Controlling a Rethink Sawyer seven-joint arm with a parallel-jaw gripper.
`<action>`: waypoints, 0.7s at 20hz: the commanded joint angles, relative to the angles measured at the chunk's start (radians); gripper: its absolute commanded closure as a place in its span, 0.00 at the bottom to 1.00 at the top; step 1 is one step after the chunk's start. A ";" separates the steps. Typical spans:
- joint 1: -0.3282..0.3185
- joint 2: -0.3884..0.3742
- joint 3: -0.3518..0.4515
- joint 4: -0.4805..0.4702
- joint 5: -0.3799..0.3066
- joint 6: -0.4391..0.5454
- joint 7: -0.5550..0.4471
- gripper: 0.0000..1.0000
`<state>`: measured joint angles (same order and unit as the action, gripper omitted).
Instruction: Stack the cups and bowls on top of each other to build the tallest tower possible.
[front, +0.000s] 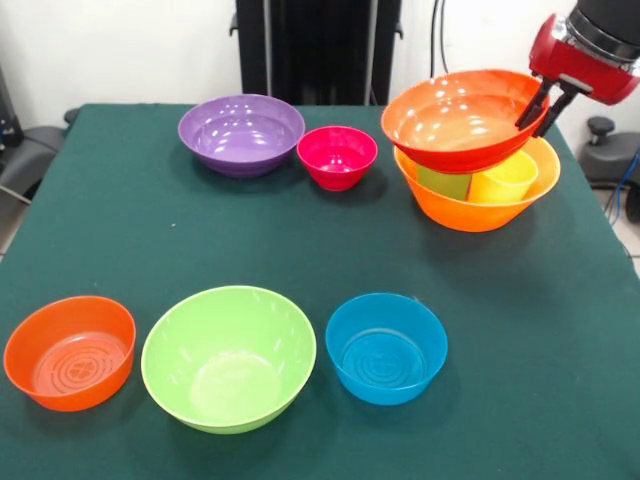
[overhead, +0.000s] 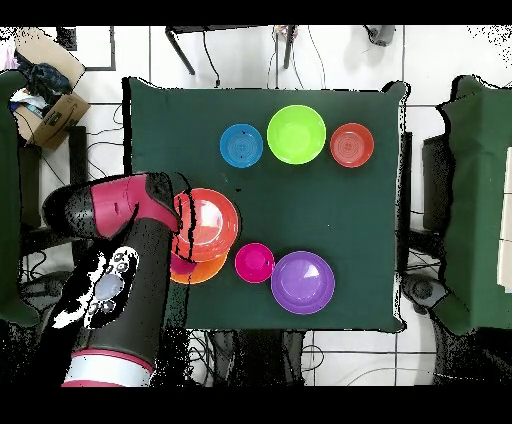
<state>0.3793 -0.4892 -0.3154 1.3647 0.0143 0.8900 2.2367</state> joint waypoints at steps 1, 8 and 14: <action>-0.104 -0.086 0.162 0.087 -0.040 -0.064 -0.162 1.00; -0.084 -0.076 0.168 0.065 -0.066 -0.035 -0.106 1.00; -0.073 -0.067 0.171 0.058 -0.076 -0.017 -0.092 1.00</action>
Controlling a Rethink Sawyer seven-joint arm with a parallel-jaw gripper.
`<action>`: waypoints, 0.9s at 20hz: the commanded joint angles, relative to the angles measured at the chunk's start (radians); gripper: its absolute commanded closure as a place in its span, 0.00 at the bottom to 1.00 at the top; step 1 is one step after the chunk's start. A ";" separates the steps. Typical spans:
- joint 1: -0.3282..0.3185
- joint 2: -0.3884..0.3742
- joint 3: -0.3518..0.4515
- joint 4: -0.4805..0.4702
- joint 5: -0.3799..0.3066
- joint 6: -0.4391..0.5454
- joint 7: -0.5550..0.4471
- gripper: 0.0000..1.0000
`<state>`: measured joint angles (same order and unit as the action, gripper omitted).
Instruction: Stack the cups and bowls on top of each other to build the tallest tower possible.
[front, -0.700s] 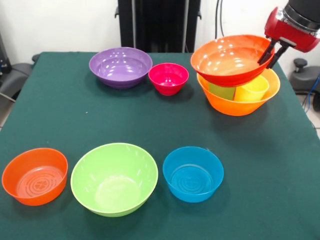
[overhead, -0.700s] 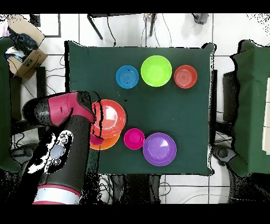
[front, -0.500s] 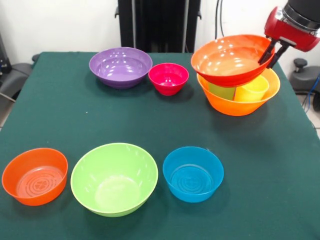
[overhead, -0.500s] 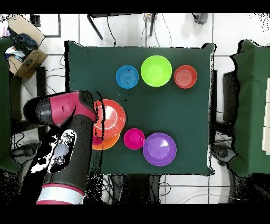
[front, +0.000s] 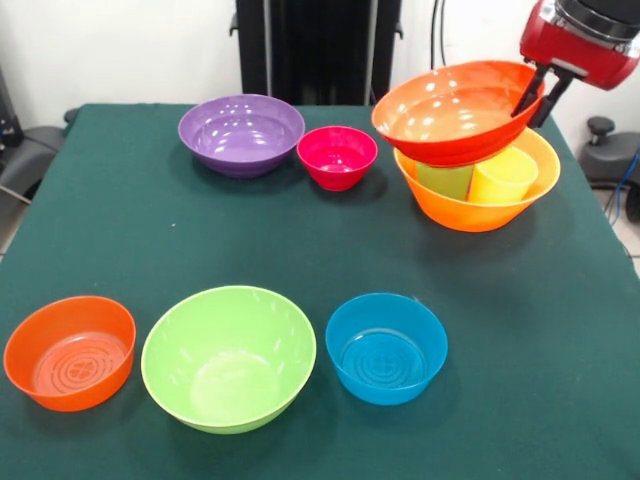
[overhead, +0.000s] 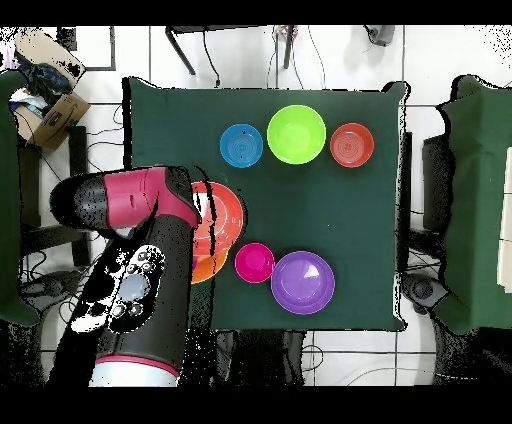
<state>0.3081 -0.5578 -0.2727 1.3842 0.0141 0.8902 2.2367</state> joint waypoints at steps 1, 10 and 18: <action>0.002 0.005 0.129 0.036 -0.077 -0.013 -0.090 1.00; 0.021 0.043 0.124 0.025 -0.083 -0.016 -0.045 1.00; 0.054 0.051 0.122 0.054 -0.081 -0.021 -0.025 1.00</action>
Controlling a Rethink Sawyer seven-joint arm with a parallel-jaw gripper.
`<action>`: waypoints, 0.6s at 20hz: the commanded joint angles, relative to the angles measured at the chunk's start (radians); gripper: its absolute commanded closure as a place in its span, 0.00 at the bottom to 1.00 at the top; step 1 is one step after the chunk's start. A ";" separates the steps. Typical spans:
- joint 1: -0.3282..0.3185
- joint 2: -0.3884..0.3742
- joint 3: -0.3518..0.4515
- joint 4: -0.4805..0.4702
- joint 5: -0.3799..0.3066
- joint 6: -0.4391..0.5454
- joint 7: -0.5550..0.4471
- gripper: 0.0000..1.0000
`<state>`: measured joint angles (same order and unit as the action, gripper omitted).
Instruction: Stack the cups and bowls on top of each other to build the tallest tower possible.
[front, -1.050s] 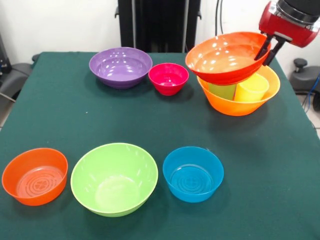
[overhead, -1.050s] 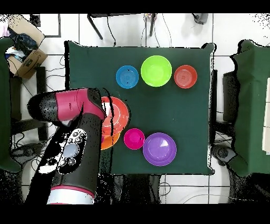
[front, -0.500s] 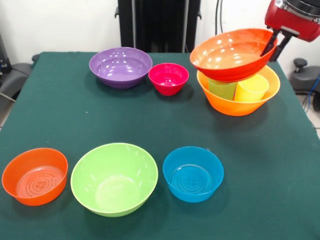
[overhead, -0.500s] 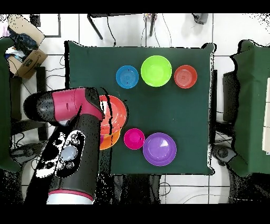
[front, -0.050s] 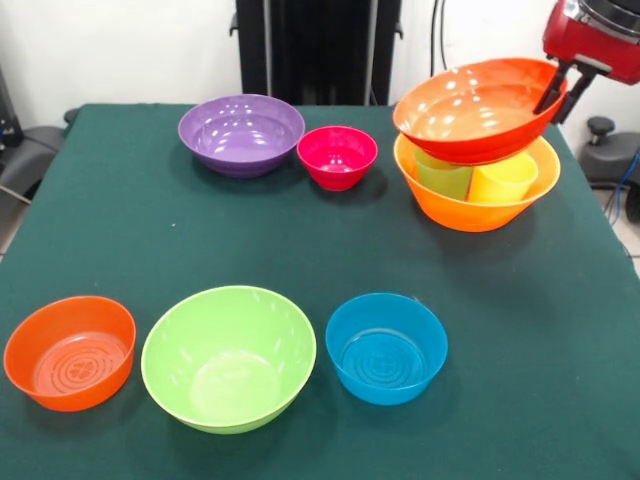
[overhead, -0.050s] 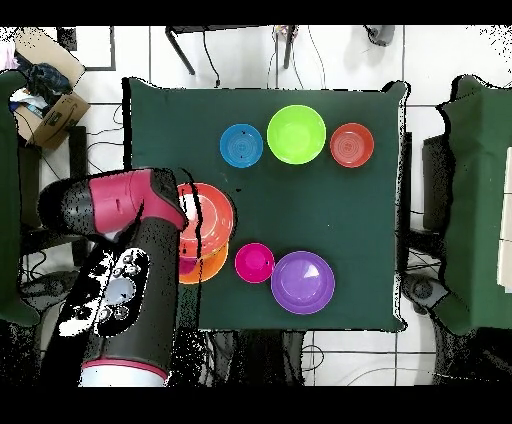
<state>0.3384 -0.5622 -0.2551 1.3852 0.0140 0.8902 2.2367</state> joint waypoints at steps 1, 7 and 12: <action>0.030 0.060 0.101 0.052 -0.084 -0.020 -0.020 1.00; 0.067 0.094 0.080 0.029 -0.079 0.008 0.030 1.00; 0.066 0.088 0.104 0.050 -0.044 0.012 0.023 1.00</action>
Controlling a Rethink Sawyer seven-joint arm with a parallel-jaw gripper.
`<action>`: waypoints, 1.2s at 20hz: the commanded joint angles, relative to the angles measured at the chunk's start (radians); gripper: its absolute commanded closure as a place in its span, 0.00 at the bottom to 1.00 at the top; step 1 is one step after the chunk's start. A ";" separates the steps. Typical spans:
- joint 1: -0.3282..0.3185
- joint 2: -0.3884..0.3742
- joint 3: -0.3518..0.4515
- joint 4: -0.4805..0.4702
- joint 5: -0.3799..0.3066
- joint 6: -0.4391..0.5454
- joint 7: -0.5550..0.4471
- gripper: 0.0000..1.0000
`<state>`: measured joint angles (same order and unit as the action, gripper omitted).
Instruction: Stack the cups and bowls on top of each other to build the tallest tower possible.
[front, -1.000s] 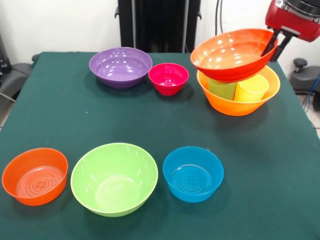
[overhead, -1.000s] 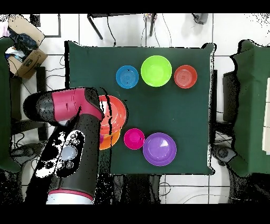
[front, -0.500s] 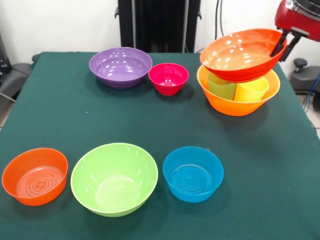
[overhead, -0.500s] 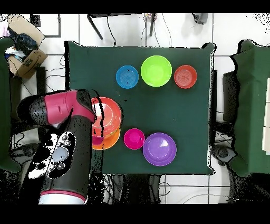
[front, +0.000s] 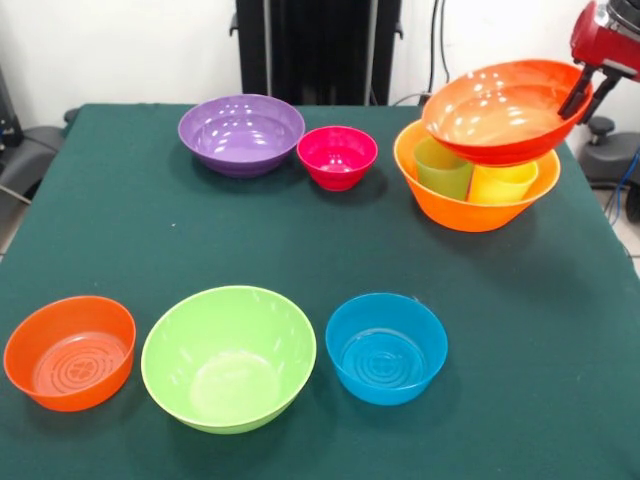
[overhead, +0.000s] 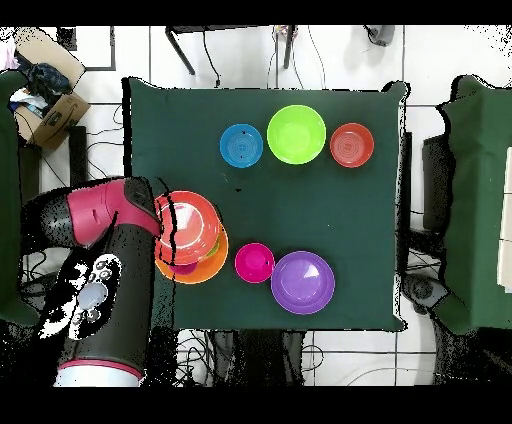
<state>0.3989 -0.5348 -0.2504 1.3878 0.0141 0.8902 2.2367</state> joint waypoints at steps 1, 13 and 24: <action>0.011 0.067 0.092 0.032 -0.047 0.034 0.029 1.00; 0.113 0.123 -0.019 -0.015 -0.084 0.156 0.114 1.00; 0.142 0.121 -0.080 0.042 -0.071 0.146 0.114 1.00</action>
<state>0.5354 -0.4180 -0.3312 1.3886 0.0079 0.9793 2.2367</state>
